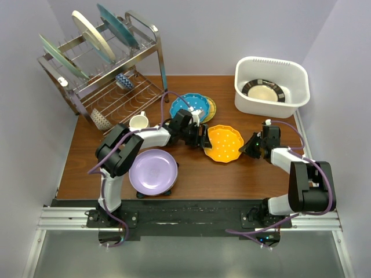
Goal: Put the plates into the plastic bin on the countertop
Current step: Pick up the plate at the center of the board.
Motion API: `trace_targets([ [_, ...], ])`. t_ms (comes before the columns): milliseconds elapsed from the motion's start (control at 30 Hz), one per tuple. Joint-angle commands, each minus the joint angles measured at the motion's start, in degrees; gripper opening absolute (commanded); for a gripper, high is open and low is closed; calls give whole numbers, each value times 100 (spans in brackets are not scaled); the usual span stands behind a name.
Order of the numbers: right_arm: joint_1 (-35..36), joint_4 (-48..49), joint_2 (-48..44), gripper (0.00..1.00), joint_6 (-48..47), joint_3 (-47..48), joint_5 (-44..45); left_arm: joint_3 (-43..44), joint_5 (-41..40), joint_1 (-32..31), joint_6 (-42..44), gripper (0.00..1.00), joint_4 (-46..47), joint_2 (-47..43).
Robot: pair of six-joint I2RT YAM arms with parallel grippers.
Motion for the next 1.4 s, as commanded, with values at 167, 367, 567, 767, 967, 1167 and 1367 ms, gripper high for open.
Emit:
trace_targets([
  [167, 47, -515, 68, 0, -241, -35, 62, 196, -131, -26, 188, 76, -57, -226],
  [367, 56, -603, -107, 0, -285, 18, 53, 222, -412, -26, 276, 78, -207, -375],
  [567, 47, -709, -327, 0, -294, 53, 53, 231, -561, -26, 346, 79, -356, -454],
  [767, 56, -876, -573, 0, -329, 115, 36, 284, -816, -17, 557, 84, -662, -621],
  [967, 56, -1104, -951, 0, -346, 202, 71, 293, -1018, -26, 724, 89, -814, -955],
  [1167, 56, -1447, -1293, 0, -399, 439, 18, 258, -1264, -17, 786, 91, -831, -1341],
  [1367, 56, -1719, -1434, 0, -469, 686, -17, 275, -1344, -8, 821, 92, -875, -1474],
])
